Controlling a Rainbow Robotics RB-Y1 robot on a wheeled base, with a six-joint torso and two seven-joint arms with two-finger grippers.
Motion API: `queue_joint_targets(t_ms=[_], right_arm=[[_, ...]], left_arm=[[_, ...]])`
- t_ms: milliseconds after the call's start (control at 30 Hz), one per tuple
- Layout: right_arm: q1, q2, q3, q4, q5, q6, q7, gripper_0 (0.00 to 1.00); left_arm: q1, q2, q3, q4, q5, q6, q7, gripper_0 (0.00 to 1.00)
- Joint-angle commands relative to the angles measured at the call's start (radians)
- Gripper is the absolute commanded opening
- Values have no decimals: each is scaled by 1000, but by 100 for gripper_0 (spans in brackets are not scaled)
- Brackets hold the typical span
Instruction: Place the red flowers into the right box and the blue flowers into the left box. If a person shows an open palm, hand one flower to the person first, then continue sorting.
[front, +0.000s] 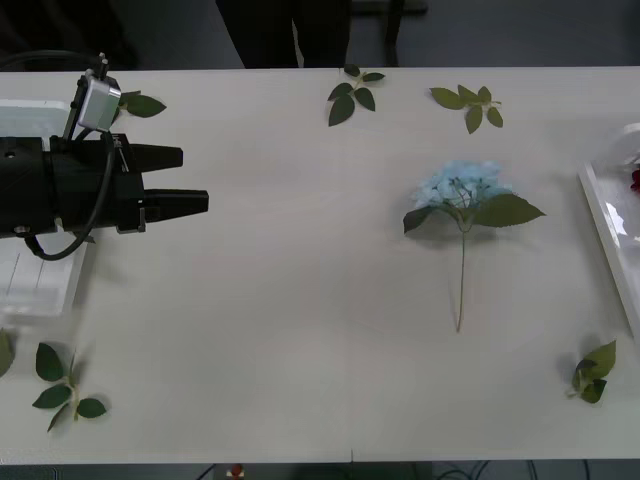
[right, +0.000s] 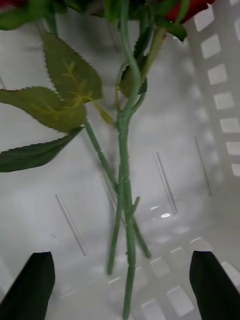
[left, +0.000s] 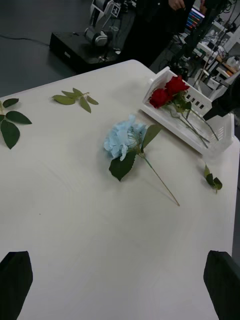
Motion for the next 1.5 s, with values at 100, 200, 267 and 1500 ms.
queue_joint_targets(t_ms=[100, 200, 267, 1500], right_arm=[[-39, -2, -80, -192, -97, 133, 39, 100], [-76, 50, -80, -265, -155, 220, -30, 100], [-88, 90, -80, -301, -172, 243, -69, 100], [-177, 487, 457, -282, 331, -20, -345, 100]], left_arm=[[-36, -12, -7, -12, 8, 3, -14, 100], [-36, -12, -7, -12, 8, 2, -16, 100], [-36, -12, -7, -12, 9, 3, -16, 100], [-33, -12, -7, -11, 11, 3, -13, 100]])
